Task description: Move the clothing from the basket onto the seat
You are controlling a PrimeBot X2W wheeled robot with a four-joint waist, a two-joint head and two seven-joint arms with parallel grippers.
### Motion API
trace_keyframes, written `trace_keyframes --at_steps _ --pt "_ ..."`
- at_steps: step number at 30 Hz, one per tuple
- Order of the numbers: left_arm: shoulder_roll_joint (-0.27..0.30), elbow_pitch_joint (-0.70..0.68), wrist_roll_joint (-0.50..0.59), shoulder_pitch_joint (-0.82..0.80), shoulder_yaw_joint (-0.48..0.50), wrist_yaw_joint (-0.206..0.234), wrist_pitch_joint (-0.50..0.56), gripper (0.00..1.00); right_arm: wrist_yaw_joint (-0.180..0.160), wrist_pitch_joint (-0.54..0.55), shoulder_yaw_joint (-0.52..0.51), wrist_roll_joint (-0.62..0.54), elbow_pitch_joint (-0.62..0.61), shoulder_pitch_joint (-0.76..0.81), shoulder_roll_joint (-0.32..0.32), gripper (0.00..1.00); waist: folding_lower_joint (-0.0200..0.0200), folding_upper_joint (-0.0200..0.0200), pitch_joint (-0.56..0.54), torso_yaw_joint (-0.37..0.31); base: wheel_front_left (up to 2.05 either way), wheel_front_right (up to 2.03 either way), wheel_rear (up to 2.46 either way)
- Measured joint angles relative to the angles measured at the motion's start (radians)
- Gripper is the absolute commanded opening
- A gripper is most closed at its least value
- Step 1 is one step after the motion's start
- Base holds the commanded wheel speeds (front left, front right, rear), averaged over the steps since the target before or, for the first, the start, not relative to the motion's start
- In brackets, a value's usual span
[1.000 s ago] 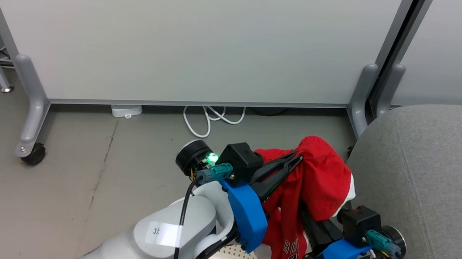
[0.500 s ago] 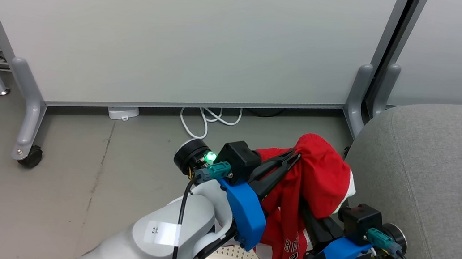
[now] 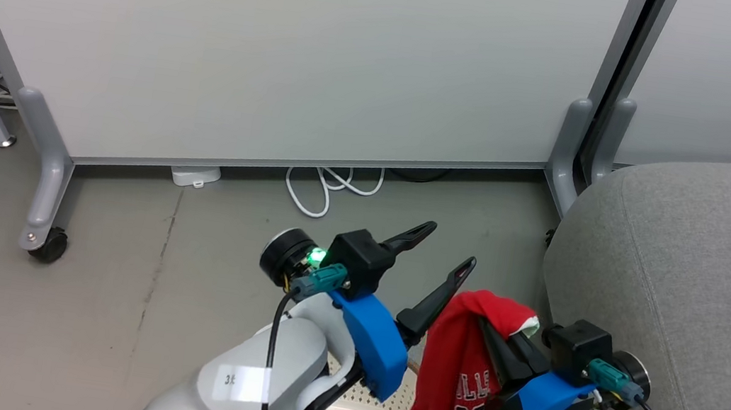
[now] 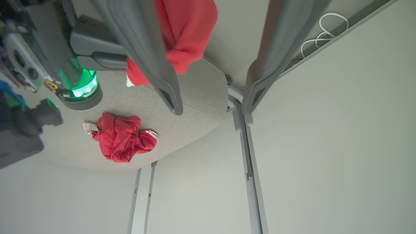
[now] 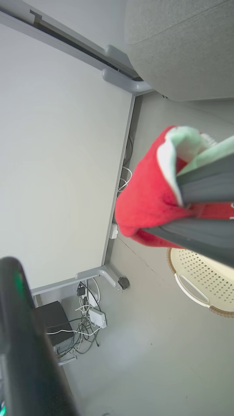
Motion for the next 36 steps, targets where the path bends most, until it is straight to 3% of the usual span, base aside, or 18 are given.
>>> trace_keyframes --at_steps 15,24,36 --pt "0.071 -0.179 0.251 0.285 0.301 0.001 -0.001 1.0 0.0 0.003 -0.072 -0.032 -0.049 0.014 -0.004 0.0 0.0 0.0 0.019 0.013 0.0 0.0 0.0" --pt "0.075 -0.249 0.37 0.435 0.496 0.006 -0.001 1.0 0.0 0.012 -0.102 -0.042 -0.078 0.034 -0.003 0.0 0.0 0.0 0.028 0.015 0.0 0.0 0.0" --pt "0.06 -0.267 0.435 0.527 0.617 0.004 -0.001 1.0 0.0 0.025 -0.118 -0.05 -0.098 0.056 0.005 0.0 0.0 0.0 0.025 0.011 0.0 0.0 0.0"
